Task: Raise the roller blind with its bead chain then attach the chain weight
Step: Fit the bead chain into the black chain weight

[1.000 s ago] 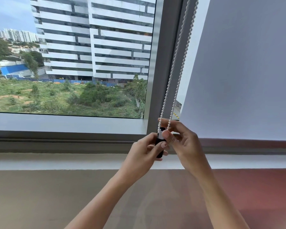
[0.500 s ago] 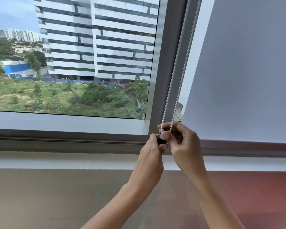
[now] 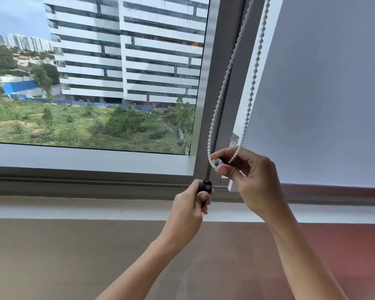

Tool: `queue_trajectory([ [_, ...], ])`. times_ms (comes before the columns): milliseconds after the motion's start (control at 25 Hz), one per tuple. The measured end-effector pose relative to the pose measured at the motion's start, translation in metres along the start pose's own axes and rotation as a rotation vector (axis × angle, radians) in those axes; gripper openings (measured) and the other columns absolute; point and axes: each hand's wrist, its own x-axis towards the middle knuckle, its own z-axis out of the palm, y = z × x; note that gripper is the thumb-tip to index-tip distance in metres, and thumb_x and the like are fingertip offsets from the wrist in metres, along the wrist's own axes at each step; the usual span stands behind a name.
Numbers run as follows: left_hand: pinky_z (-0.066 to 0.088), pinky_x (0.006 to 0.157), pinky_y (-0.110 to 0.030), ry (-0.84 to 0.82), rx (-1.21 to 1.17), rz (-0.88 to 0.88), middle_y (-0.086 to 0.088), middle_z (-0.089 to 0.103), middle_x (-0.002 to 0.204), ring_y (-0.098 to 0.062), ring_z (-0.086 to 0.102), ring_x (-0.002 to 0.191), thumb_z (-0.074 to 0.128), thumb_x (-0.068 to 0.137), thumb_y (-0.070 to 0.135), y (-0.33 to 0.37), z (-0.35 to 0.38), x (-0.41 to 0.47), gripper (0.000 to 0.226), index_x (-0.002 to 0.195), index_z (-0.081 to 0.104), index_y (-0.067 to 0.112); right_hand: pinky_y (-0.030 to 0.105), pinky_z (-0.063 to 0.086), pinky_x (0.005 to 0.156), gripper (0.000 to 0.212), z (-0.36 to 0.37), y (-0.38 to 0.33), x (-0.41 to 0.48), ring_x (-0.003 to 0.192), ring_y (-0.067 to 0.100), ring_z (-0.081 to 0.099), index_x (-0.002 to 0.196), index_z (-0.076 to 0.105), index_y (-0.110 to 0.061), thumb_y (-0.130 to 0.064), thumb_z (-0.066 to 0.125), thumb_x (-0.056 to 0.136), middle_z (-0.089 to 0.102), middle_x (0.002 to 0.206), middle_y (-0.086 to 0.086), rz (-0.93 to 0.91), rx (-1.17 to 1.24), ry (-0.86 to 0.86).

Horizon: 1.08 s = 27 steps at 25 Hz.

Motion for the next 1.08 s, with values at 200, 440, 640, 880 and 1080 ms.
queue_trajectory([
  [200,0.041,0.061,-0.026,0.023,-0.021,0.027,-0.013,0.058,0.07,-0.021,0.052,0.063,0.03,0.086,-0.014,0.008,-0.003,0.004,0.042,0.08,0.049,0.024,0.032,0.057,0.077,0.027,0.005,-0.003,-0.002,0.08,0.007,0.071,0.089,0.073,-0.034,-0.013,0.081,0.075,0.074,0.08,-0.019,0.043,-0.04,-0.028],
  [440,0.045,0.063,-0.031,0.028,-0.013,0.073,-0.002,0.063,0.069,-0.018,0.058,0.065,0.05,0.094,0.008,0.013,-0.004,0.003,0.016,0.086,0.054,0.021,0.028,0.057,0.075,0.023,0.001,-0.002,-0.002,0.079,0.007,0.071,0.09,0.074,-0.033,-0.017,0.081,0.075,0.074,0.081,-0.018,0.034,-0.062,-0.034],
  [640,0.048,0.06,-0.024,0.117,-0.094,0.014,0.015,0.067,0.069,-0.009,0.062,0.065,0.07,0.082,0.02,0.016,-0.002,0.003,0.009,0.086,0.062,0.022,0.024,0.056,0.069,0.02,0.002,-0.004,-0.007,0.072,0.008,0.07,0.087,0.073,-0.032,-0.027,0.084,0.071,0.073,0.078,-0.017,0.04,-0.06,0.005],
  [880,0.043,0.058,-0.011,0.251,-0.075,0.047,0.014,0.072,0.073,-0.001,0.065,0.064,0.083,0.068,0.027,0.019,-0.005,0.005,0.022,0.08,0.065,0.023,0.025,0.056,0.075,0.02,0.005,-0.003,-0.009,0.081,0.006,0.07,0.091,0.073,-0.028,-0.019,0.081,0.076,0.074,0.083,-0.012,0.013,-0.067,0.051],
  [1080,0.047,0.061,-0.011,0.274,-0.069,0.049,0.014,0.073,0.076,-0.001,0.068,0.07,0.084,0.066,0.029,0.02,-0.007,0.007,0.024,0.081,0.066,0.024,0.023,0.056,0.079,0.028,0.005,-0.001,-0.008,0.086,0.01,0.071,0.092,0.074,-0.03,-0.007,0.079,0.076,0.075,0.085,-0.013,0.001,0.049,0.078],
])
